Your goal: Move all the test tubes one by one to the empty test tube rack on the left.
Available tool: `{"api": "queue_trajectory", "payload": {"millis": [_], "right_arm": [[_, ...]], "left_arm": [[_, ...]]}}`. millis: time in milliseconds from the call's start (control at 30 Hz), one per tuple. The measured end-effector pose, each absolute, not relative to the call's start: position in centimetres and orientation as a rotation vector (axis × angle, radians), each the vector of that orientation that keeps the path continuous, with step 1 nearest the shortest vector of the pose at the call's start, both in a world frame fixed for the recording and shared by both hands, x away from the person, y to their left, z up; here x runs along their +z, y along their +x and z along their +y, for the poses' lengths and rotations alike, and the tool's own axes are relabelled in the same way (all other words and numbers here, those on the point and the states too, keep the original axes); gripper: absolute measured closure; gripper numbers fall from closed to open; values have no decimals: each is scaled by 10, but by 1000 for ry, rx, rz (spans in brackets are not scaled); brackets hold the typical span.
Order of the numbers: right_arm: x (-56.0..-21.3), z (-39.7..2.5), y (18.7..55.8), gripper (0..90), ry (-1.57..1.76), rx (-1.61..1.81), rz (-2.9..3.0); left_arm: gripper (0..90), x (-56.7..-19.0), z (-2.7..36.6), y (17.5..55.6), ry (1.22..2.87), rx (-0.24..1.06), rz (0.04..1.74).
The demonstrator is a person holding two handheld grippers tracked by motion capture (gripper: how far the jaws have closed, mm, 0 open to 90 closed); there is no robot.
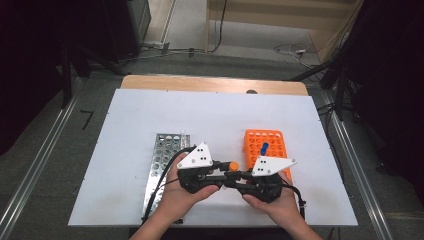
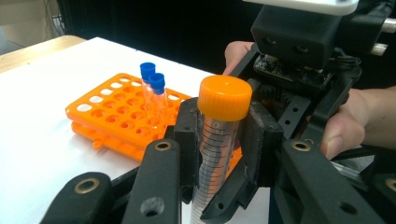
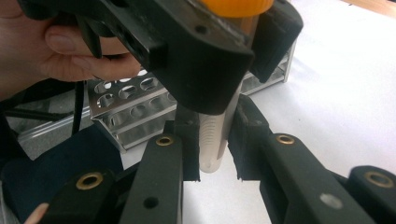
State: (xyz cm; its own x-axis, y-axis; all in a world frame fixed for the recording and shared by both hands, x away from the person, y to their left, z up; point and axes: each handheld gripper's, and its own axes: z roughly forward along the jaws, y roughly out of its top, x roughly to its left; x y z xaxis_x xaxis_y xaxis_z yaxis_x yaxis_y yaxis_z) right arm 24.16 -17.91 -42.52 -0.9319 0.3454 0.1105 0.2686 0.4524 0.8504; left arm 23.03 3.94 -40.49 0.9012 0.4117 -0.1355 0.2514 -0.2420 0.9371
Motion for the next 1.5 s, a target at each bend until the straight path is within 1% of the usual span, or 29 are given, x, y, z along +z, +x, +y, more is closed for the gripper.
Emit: {"api": "queue_trajectory", "payload": {"millis": [133,367,400,467,533,1033,1233,1433,1500], "right_arm": [[-426,-179,242,728,558,1515,2617],[-426,-179,242,721,555,1529,2603],[-426,-180,242,717,557,1529,2606],[-427,-180,241,674,558,1527,2606],[-426,-182,242,667,565,1523,2594],[-407,-207,248,319,596,1584,2470],[-402,-218,250,216,612,1600,2440],[-400,-232,257,85,655,1602,2418],[-400,-237,259,64,674,1609,2408]], "left_arm": [[738,-405,39,229,1849,199,491],[744,-404,40,228,1853,211,476],[745,-404,40,228,1851,211,478],[745,-403,41,229,1849,216,481],[745,-402,44,229,1838,219,489],[745,-397,66,237,1787,298,562],[744,-395,79,241,1761,334,606],[745,-393,94,245,1730,371,645],[744,-392,100,247,1722,384,657]]}}
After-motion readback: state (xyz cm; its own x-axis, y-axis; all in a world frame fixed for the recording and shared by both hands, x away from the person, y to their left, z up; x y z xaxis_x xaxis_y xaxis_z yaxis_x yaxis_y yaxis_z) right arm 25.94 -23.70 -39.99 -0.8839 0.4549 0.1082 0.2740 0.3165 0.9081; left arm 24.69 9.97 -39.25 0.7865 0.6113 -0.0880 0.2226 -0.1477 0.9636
